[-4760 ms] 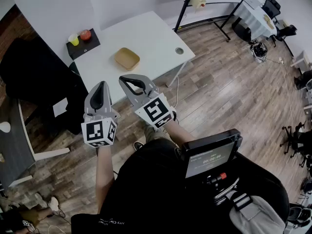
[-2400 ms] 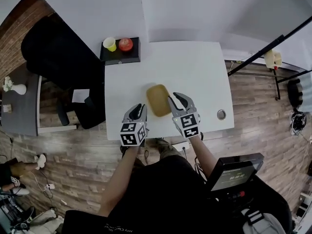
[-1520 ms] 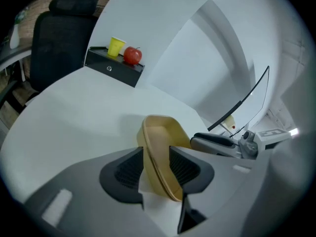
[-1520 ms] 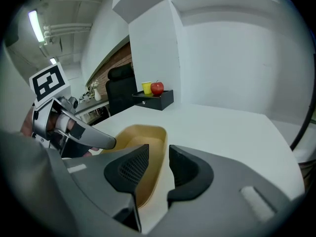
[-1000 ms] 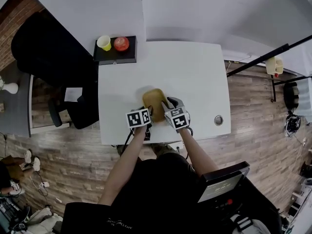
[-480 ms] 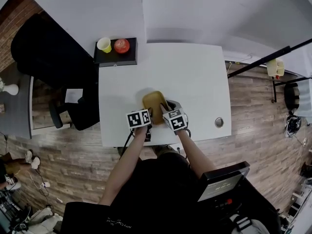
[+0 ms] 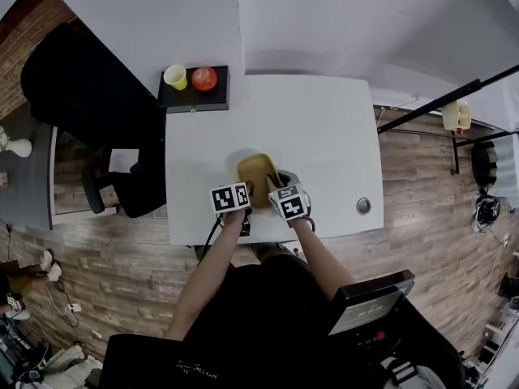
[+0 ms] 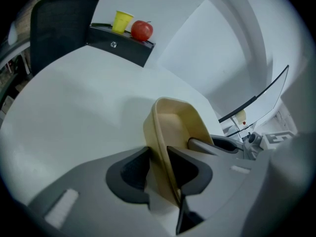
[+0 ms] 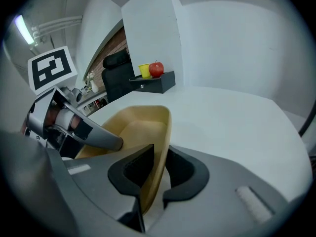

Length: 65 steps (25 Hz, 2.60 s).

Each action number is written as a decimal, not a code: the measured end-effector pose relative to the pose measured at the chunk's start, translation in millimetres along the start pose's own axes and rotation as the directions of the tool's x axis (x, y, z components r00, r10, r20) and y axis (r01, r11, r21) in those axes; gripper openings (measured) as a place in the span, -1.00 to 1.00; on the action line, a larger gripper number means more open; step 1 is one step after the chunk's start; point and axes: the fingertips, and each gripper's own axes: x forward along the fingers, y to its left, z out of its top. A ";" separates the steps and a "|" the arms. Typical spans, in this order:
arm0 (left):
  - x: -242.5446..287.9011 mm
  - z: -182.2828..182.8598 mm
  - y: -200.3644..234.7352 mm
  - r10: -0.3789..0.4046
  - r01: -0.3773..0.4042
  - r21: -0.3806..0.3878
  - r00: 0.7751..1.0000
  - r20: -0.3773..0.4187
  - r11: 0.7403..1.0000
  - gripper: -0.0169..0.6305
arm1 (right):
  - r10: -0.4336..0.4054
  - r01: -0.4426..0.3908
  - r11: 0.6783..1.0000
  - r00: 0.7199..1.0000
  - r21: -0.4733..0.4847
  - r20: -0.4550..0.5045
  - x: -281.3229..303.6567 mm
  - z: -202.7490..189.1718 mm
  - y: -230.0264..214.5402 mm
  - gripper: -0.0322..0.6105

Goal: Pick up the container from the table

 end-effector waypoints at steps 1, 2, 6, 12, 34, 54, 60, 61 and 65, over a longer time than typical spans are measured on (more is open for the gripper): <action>-0.3 -0.5 -0.4 0.000 0.000 0.005 1.000 -0.002 1.000 -0.62 | -0.005 0.005 1.000 1.000 -0.001 -0.004 -0.2 -0.9 0.3 -0.65; -0.5 -0.9 -0.5 0.000 0.000 0.012 1.000 -0.003 1.000 -0.62 | -0.009 0.009 1.000 1.000 -0.004 -0.007 -0.3 -1.5 1.0 -0.65; -0.8 1.5 3.5 -0.005 0.005 0.015 1.000 0.003 1.000 -0.62 | -0.022 0.022 1.000 1.000 0.000 -0.009 3.3 -0.3 1.7 -0.65; -0.3 -0.4 2.0 -0.007 0.007 0.000 1.000 0.015 1.000 -0.63 | 0.000 0.000 0.999 1.000 0.046 0.002 0.9 -3.1 -1.6 -0.66; -4.3 -2.2 8.1 -0.010 0.010 -0.027 1.000 -0.016 1.000 -0.67 | 0.013 -0.012 0.999 1.000 0.053 -0.028 1.3 -4.5 0.2 -0.78; -15.3 11.1 1.0 -0.011 0.011 0.008 1.000 0.021 1.000 -0.71 | 0.002 -0.002 0.999 1.000 0.043 0.015 -9.0 13.4 -2.1 -0.79; -19.1 17.2 -1.6 0.007 -0.009 0.078 0.999 0.033 0.997 -0.71 | -0.003 0.001 0.999 1.000 0.051 0.029 -10.9 17.5 -2.5 -0.80; -19.7 18.7 -2.0 0.007 -0.010 0.080 0.999 0.034 0.997 -0.71 | -0.003 0.001 0.999 0.999 0.052 0.032 -11.2 19.2 -2.7 -0.80; -21.2 24.2 -4.5 0.005 -0.009 0.089 0.999 0.050 0.996 -0.71 | -0.004 0.002 0.998 0.999 0.056 0.046 -12.8 24.5 -4.4 -0.80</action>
